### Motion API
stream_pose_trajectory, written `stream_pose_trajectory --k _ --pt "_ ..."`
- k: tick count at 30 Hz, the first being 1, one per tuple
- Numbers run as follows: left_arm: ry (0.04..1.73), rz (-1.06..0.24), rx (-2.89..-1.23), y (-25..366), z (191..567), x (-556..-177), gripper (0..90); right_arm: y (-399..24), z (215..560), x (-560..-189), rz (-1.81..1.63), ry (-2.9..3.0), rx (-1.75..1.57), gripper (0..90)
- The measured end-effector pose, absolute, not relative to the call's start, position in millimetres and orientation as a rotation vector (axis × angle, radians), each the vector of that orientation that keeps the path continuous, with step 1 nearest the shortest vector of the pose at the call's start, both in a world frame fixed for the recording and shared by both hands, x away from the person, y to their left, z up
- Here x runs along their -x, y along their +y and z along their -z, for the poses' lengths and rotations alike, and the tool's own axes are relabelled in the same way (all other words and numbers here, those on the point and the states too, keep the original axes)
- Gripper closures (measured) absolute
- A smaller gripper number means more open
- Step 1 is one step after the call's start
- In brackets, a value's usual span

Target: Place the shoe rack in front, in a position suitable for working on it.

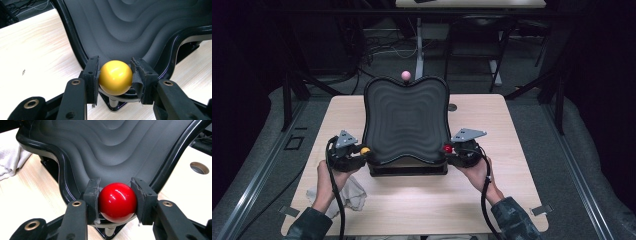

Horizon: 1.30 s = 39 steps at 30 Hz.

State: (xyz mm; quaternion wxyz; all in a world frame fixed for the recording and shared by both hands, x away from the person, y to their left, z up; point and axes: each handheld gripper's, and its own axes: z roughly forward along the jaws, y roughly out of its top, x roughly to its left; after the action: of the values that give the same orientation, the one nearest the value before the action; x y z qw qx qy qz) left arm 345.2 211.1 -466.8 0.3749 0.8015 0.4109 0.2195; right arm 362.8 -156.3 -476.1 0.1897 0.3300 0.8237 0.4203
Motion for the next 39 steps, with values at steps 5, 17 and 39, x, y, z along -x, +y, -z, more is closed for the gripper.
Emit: stream_pose_trajectory --k 5,17,39 --pt "1.072 -0.566 -2.05 217.3 466.4 -343.2 59.9 -151.6 477.3 -363.9 -1.203 2.319 -0.916 60.0" --pt "1.15 -0.583 -2.016 240.5 466.4 -344.5 59.7 -124.9 479.3 -366.3 -1.237 2.336 -0.874 60.0" --pt "1.388 -0.482 -2.051 274.5 497.8 -299.6 13.4 -115.3 479.0 -366.9 -1.229 2.339 -0.877 59.9"
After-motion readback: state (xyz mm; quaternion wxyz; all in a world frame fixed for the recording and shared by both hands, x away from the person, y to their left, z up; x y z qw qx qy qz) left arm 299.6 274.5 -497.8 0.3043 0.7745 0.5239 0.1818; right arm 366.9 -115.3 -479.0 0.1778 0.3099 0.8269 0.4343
